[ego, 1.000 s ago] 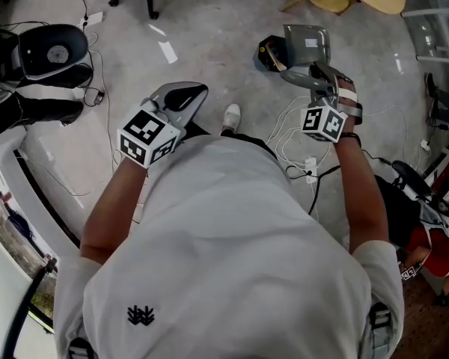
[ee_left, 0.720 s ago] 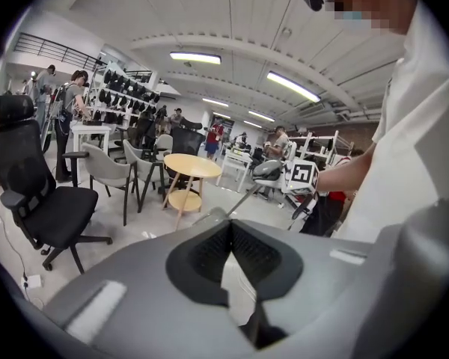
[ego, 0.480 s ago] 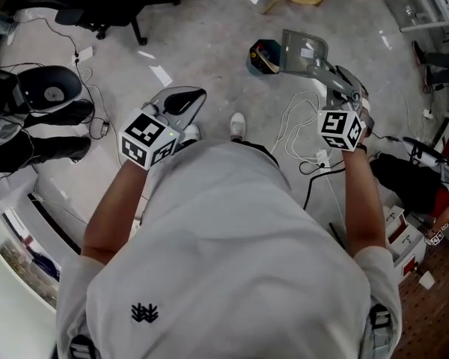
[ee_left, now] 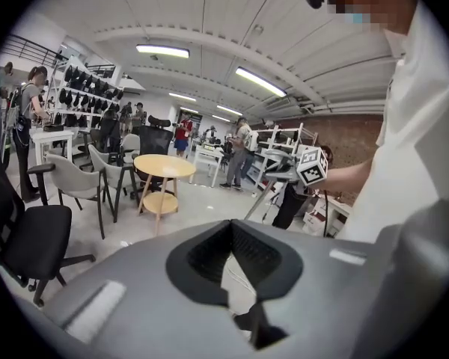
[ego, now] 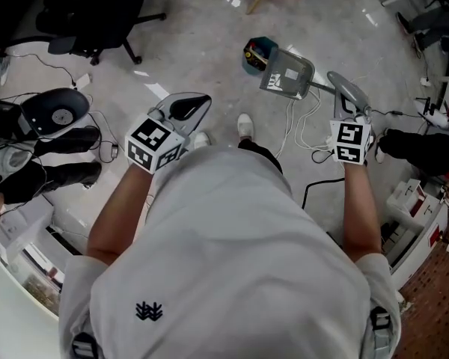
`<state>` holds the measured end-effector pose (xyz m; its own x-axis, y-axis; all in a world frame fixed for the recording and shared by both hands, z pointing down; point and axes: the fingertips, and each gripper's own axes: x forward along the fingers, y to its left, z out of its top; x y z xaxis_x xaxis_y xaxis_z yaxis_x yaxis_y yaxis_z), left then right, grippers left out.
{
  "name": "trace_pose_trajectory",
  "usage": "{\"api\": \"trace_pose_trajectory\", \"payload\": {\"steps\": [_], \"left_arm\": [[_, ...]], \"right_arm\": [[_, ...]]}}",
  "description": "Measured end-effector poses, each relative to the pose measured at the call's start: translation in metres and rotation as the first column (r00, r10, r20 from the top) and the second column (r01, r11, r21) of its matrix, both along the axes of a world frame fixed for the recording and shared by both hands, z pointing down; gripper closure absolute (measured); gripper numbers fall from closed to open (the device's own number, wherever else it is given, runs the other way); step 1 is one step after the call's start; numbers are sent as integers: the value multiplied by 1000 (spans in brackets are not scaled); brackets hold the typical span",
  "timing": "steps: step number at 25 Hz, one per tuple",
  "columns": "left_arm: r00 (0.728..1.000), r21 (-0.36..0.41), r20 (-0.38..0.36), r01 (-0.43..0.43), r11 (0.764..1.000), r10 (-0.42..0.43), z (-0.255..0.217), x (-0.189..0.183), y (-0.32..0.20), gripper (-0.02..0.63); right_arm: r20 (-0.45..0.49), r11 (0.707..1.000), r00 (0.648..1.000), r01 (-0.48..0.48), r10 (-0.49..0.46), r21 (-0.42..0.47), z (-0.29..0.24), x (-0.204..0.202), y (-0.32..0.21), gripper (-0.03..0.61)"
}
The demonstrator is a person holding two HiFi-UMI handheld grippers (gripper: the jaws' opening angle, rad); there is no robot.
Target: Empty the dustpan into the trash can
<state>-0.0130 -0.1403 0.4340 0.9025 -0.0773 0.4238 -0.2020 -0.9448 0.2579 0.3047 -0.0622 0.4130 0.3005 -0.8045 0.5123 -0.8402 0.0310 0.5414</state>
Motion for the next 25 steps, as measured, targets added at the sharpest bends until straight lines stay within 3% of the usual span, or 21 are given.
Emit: {"api": "trace_pose_trajectory", "payload": {"steps": [5,10,25], "left_arm": [[999,-10,3,-41,999,41,3,-16,11,558],[997,-26,6,-76,997,77,11,-25,19,558],[992,-46,-8,-128,991,128,16,-42,41,558]], "right_arm": [[120,992,985,-125,121,23,3,-13,39,528],[205,980,961,-195,186,27,9,-31,63,529],[312,963,921,-262,233,54,10,-69,99,531]]}}
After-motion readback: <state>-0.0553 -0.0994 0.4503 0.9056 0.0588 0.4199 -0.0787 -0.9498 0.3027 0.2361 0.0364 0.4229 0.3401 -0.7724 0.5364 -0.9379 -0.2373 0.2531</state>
